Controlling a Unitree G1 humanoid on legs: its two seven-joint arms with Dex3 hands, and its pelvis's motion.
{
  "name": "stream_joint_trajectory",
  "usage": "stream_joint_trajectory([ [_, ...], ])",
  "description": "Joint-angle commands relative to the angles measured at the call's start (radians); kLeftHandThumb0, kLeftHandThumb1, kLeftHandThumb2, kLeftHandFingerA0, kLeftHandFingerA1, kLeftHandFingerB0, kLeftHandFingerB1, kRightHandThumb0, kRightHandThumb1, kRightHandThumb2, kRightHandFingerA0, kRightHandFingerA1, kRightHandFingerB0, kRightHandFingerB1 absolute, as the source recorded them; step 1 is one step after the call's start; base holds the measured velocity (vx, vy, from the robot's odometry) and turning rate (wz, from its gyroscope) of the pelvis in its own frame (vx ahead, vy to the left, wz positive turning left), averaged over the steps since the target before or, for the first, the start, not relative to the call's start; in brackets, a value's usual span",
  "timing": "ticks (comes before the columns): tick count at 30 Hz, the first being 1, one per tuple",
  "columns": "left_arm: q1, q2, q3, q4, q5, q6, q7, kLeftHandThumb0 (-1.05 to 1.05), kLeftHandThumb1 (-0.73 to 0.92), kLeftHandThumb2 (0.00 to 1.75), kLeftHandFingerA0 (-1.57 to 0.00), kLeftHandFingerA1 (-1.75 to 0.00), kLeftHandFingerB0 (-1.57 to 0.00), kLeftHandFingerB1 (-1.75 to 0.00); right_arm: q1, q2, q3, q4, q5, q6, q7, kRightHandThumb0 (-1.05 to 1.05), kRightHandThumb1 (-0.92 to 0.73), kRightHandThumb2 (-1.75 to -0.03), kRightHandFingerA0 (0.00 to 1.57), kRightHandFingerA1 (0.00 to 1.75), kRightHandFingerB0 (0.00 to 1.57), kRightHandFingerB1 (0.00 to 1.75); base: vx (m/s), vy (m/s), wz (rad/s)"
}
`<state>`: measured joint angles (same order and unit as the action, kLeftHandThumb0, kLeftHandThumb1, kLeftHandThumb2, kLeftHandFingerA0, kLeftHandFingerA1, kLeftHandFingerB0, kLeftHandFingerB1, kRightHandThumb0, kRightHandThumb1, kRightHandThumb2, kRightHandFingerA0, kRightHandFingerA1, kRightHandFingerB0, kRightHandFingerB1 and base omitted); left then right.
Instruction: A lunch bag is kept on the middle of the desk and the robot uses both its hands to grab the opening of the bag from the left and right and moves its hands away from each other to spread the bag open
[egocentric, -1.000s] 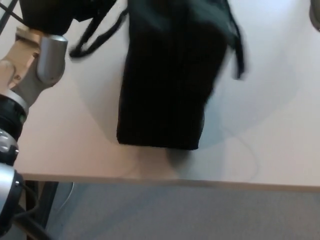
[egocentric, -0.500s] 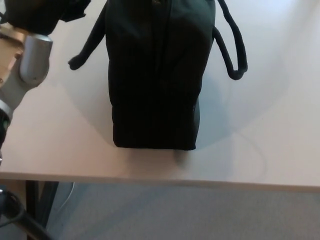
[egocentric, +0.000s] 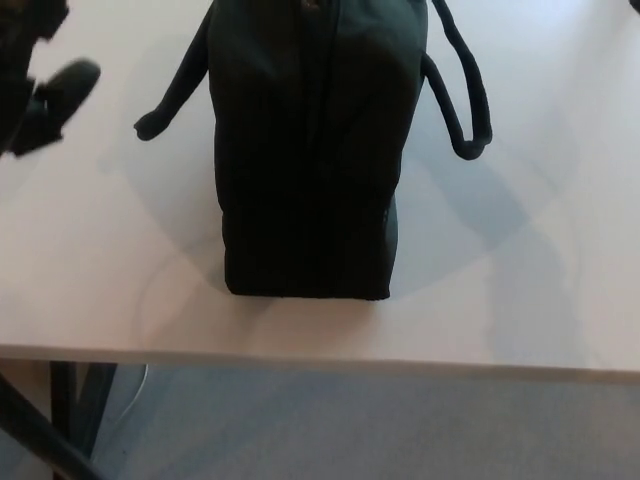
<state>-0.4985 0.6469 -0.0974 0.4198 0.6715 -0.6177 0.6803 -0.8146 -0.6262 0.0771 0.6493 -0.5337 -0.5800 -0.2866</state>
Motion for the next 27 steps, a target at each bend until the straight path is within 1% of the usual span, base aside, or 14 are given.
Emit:
stream_joint_trajectory([
  [1,0.660,0.001,0.255,-0.408,-0.330,-0.162,-0.086,-0.24,0.63,0.59,-0.29,-0.36,-0.25,-0.30,0.666,-0.070,-0.187,-0.373,0.129,-0.297,-0.033,-0.34,-0.49,-1.02,0.00,0.48,0.00,0.50,0.00,0.000,0.00],
  [2,0.718,-0.011,0.261,-0.427,-0.336,-0.176,-0.083,-0.23,0.64,0.59,-0.28,-0.38,-0.24,-0.30,0.737,-0.051,-0.194,-0.405,0.129,-0.311,-0.040,-0.56,-0.66,-0.60,0.24,0.33,0.05,0.25,0.00,0.000,0.00],
  [7,1.046,-0.120,0.273,-0.457,-0.228,-0.335,0.034,-0.25,0.62,0.63,-0.28,-0.41,-0.24,-0.35,1.120,0.075,-0.182,-0.441,0.077,-0.457,-0.134,-0.55,-0.45,-0.85,0.00,0.43,0.00,0.32,0.00,0.000,0.00],
  [8,1.089,-0.140,0.269,-0.466,-0.222,-0.357,0.047,-0.16,0.45,0.91,-0.20,-0.54,-0.13,-0.49,1.167,0.088,-0.162,-0.426,0.095,-0.480,-0.130,-0.57,-0.47,-0.86,0.00,0.39,0.00,0.29,0.00,0.000,0.00],
  [9,1.155,-0.157,0.256,-0.486,-0.223,-0.373,0.046,-0.23,0.62,0.63,-0.27,-0.42,-0.22,-0.34,1.223,0.097,-0.137,-0.404,0.103,-0.505,-0.127,-0.57,-0.48,-0.87,0.00,0.37,0.00,0.29,0.00,0.000,0.00],
  [11,1.206,-0.173,0.252,-0.506,-0.217,-0.380,0.044,-0.24,0.63,0.63,-0.28,-0.42,-0.23,-0.35,1.254,0.110,-0.121,-0.371,0.091,-0.536,-0.138,-0.58,-0.67,-0.70,0.06,0.29,0.06,0.18,0.00,0.000,0.00],
  [12,1.232,-0.186,0.256,-0.511,-0.196,-0.385,0.052,-0.17,0.46,0.91,-0.20,-0.54,-0.13,-0.49,1.278,0.121,-0.113,-0.362,0.082,-0.540,-0.144,-0.53,-0.69,-0.65,0.05,0.31,0.04,0.19,0.00,0.000,0.00],
  [13,1.257,-0.199,0.260,-0.508,-0.168,-0.397,0.064,-0.16,0.46,0.91,-0.20,-0.53,-0.12,-0.48,1.308,0.130,-0.100,-0.367,0.090,-0.531,-0.134,-0.56,-0.47,-0.87,0.00,0.39,0.00,0.32,0.00,0.000,0.00],
  [14,1.288,-0.211,0.260,-0.504,-0.154,-0.416,0.071,-0.15,0.45,0.91,-0.21,-0.54,-0.13,-0.49,1.334,0.138,-0.080,-0.372,0.112,-0.531,-0.114,-0.58,-0.64,-0.78,0.04,0.36,0.03,0.23,0.00,0.000,0.00],
  [17,1.330,-0.236,0.263,-0.482,-0.149,-0.440,0.079,-0.19,0.48,0.93,-0.21,-0.54,-0.13,-0.49,1.367,0.160,-0.072,-0.380,0.080,-0.543,-0.119,-0.55,-0.63,-0.77,0.05,0.37,0.03,0.27,0.00,0.000,0.00],
  [18,1.346,-0.247,0.255,-0.471,-0.160,-0.449,0.076,-0.35,0.70,0.72,-0.26,-0.41,-0.22,-0.37,1.379,0.171,-0.073,-0.382,0.062,-0.549,-0.125,-0.55,-0.65,-0.78,0.05,0.35,0.04,0.28,0.00,0.000,0.00],
  [20,1.378,-0.254,0.235,-0.461,-0.198,-0.463,0.050,-0.36,0.78,0.63,-0.28,-0.37,-0.22,-0.31,1.402,0.191,-0.078,-0.396,0.039,-0.557,-0.131,-0.56,-0.67,-0.78,0.04,0.33,0.03,0.26,0.00,0.000,0.00],
  [21,1.389,-0.253,0.230,-0.458,-0.209,-0.465,0.040,-0.44,0.80,0.64,-0.27,-0.37,-0.18,-0.29,1.412,0.194,-0.078,-0.407,0.045,-0.554,-0.123,-0.50,-0.72,-0.61,0.07,0.29,0.05,0.26,0.00,0.000,0.00],
  [27,1.406,-0.216,0.114,-0.343,-0.391,-0.528,-0.057,-0.54,0.83,0.65,-0.24,-0.35,-0.17,-0.28,1.437,0.192,-0.101,-0.475,0.006,-0.518,-0.090,-0.56,-0.75,-0.62,0.13,0.32,0.07,0.26,0.00,0.000,0.00],
])
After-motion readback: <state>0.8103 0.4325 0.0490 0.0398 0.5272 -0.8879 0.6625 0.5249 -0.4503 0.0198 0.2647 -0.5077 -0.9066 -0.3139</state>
